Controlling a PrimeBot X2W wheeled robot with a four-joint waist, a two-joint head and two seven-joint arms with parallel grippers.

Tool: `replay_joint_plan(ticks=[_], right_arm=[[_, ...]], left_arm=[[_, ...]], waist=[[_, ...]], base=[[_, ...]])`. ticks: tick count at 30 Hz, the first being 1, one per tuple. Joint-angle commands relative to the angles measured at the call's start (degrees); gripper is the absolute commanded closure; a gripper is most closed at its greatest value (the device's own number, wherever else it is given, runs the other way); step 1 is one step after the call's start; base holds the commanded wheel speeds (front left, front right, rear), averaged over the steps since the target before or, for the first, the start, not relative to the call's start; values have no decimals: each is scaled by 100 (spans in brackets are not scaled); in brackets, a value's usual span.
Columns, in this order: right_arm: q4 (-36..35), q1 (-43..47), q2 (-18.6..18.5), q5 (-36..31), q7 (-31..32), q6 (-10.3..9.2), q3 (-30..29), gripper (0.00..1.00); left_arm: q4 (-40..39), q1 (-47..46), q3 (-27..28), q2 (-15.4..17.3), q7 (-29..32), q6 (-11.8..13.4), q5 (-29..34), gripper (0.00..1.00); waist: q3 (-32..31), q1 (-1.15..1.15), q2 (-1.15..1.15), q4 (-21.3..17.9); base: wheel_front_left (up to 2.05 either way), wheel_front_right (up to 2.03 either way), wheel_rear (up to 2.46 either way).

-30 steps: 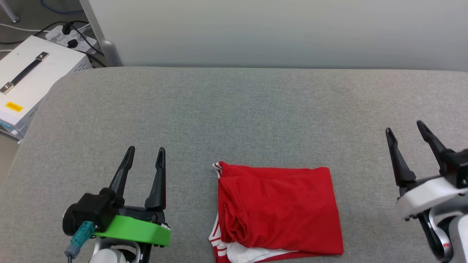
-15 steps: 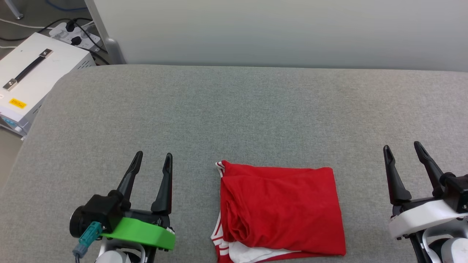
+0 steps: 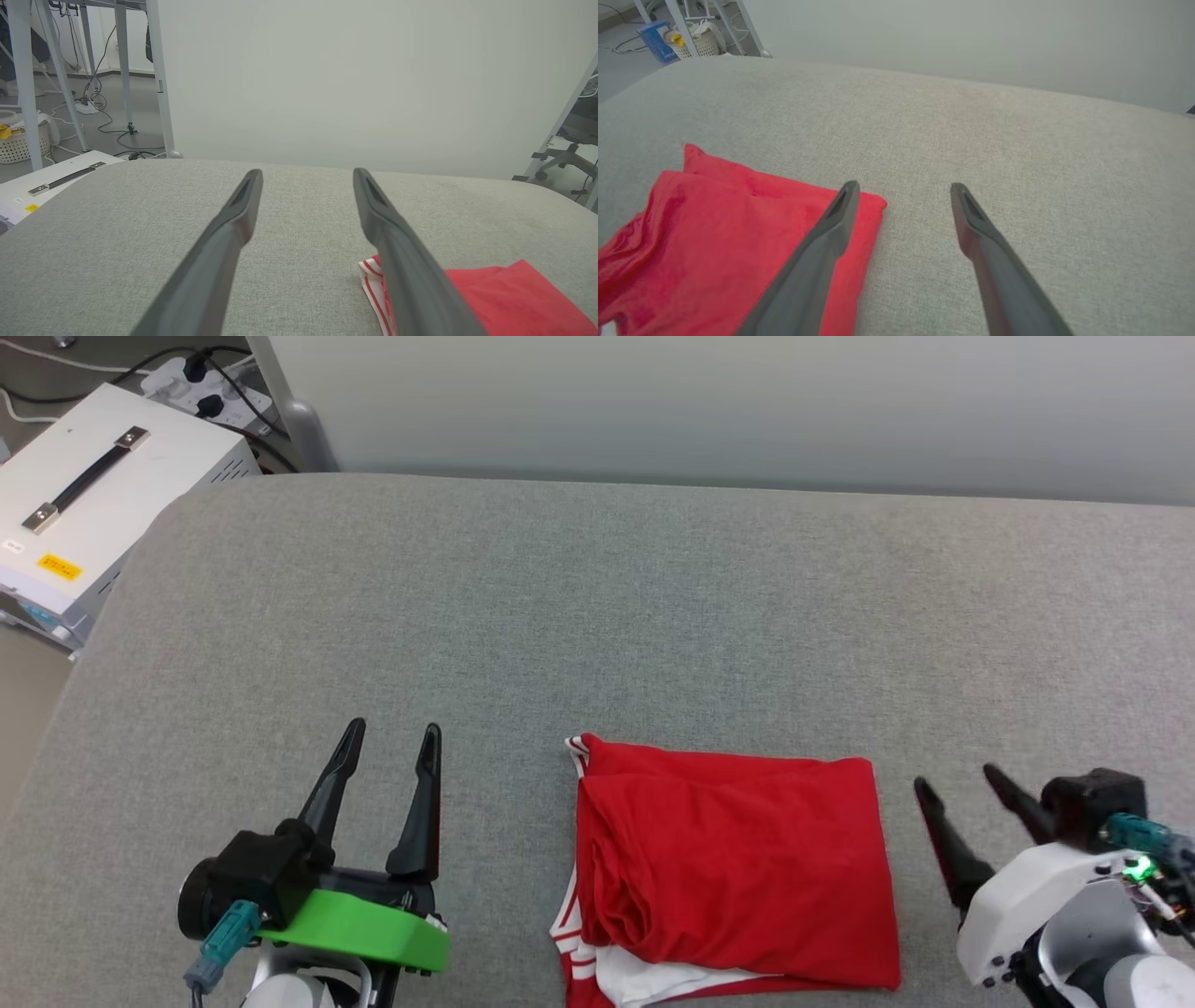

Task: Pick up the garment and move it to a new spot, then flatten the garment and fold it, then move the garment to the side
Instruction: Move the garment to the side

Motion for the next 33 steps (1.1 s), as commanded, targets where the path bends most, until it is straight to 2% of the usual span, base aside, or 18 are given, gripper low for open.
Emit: replay_joint_plan(ticks=[1, 4, 8, 16, 23, 24, 25, 26, 27, 28, 33], right_arm=[[-7, 132, -20, 124, 275, -4, 81, 0], [26, 150, -18, 339, 972, -4, 201, 0], [162, 183, 116, 621, 1594, -4, 160, 0], [416, 137, 228, 642, 2065, -4, 68, 0], [815, 168, 313, 564, 2359, -4, 210, 0], [867, 160, 309, 558, 2382, -4, 246, 16], [922, 144, 308, 555, 2385, -4, 274, 58], [967, 129, 305, 543, 2370, -4, 283, 68], [1017, 108, 293, 518, 2348, -4, 302, 94], [1053, 91, 277, 497, 2331, -4, 327, 100], [1075, -38, 155, 470, 2151, -4, 418, 100]], left_arm=[[-13, -109, -10, 21, -33, -16, -28, 0], [4, -172, -44, 18, -33, -17, -24, 0], [28, -274, -95, 0, -33, -17, -7, 0], [33, -377, -136, -53, -33, -17, -3, 0], [31, -438, -135, -79, -33, -17, -9, 0], [36, -444, -139, -81, -33, -17, -7, 0], [44, -451, -146, -83, -33, -17, -5, 0], [55, -455, -156, -84, -33, -17, -3, 0], [72, -460, -179, -77, -33, -17, 4, 0], [84, -467, -206, -64, -33, -17, 18, 0], [122, -454, -230, -61, -33, -17, 54, 0]], waist=[[109, 0, 68, 74], [232, 0, 68, 152], [343, 0, 68, 296], [552, 0, 68, 555], [710, 0, 68, 697], [720, 0, 68, 706], [729, 0, 68, 715], [734, 0, 68, 721], [736, 0, 68, 727], [735, 0, 68, 729], [658, 0, 68, 656]], base=[[0, 0, 0], [0, 0, 0], [0, 0, 0], [0, 0, 0], [0, 0, 0], [0, 0, 0], [0, 0, 0], [0, 0, 0], [0, 0, 0], [0, 0, 0], [0, 0, 0]])
